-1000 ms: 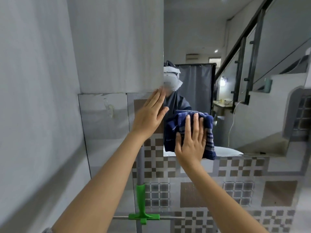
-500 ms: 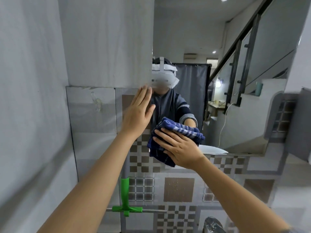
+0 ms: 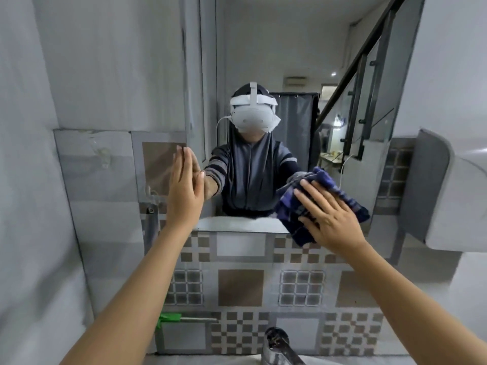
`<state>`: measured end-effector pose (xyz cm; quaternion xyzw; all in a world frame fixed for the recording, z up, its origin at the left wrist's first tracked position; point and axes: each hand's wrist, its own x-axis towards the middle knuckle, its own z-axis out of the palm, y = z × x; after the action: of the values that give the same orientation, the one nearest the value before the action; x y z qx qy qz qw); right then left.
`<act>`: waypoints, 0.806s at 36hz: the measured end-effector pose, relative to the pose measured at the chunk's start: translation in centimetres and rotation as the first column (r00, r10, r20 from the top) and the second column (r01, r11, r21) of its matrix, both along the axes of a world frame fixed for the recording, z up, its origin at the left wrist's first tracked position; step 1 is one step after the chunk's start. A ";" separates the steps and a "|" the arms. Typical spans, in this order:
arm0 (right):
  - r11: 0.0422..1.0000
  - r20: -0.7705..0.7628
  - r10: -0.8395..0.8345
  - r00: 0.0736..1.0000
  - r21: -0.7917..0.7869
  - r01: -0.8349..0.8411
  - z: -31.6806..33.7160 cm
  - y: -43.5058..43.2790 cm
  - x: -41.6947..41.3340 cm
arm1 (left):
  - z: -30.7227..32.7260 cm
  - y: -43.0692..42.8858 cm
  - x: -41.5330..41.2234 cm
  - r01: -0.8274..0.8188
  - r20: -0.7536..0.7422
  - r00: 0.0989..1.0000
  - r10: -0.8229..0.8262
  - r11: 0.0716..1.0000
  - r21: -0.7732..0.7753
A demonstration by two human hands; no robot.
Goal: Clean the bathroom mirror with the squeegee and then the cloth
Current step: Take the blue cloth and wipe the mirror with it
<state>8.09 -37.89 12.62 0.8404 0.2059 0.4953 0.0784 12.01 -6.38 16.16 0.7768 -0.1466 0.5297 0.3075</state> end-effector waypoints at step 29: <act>0.565 0.017 0.015 1.000 0.825 -0.023 -6.4 15.0 1.8 | 0.2 1.8 -0.3 0.016 -0.074 0.997 -0.005 0.990 0.141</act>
<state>9.87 -22.90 6.24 0.7756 -0.0403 0.5383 -0.3272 11.71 -4.61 16.41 0.8147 -0.1767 0.4876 0.2594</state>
